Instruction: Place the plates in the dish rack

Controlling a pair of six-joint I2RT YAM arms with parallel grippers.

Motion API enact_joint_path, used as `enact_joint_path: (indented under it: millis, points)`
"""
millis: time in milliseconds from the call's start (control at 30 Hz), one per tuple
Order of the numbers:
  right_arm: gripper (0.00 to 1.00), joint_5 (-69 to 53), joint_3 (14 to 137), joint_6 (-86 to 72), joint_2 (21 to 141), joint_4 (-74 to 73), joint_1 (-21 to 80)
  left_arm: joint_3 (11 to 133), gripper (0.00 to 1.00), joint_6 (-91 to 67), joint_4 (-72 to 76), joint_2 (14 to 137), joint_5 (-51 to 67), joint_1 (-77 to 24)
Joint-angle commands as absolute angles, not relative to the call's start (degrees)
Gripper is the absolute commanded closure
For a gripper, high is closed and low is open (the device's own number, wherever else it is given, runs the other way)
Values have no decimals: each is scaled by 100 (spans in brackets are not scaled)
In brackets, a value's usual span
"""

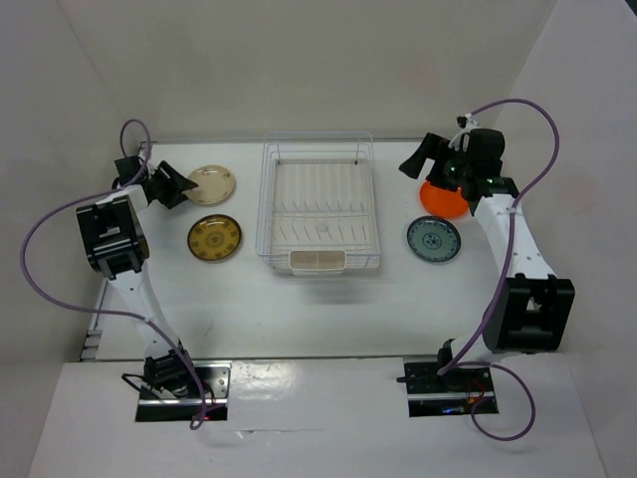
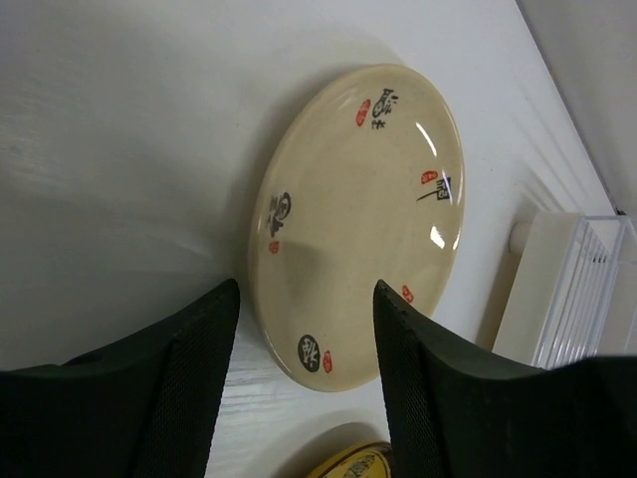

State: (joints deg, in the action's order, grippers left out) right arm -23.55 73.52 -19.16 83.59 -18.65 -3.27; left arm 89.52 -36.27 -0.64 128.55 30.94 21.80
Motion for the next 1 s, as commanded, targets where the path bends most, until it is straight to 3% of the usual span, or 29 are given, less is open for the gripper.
enact_joint_path:
  millis: [0, 133, 367, 500, 767, 967]
  points:
    - [0, -2355, 7559, -1837, 8376, -1890, -360, 9018, 37, -3699, 17, 13113, 3365, 2145]
    - [0, -2286, 7506, -1837, 8271, -1890, -360, 9070, 42, -3700, 18, 13174, 3366, 2145]
    - [0, -2232, 7453, -1837, 8218, -1960, -360, 9185, 67, -3929, 210, 13333, 3489, 2145]
    - [0, -2232, 7305, -1837, 8218, -2030, -360, 9132, 100, -3981, 562, 13333, 3594, 2145]
    - [0, -1292, 7356, -2074, 8832, -2021, -360, 8859, 100, -4034, 1028, 12859, 3771, 2145]
    - [0, -1002, 7523, -2250, 9272, -1890, -413, 9403, 100, -3429, 63, 12323, 3587, 2145]
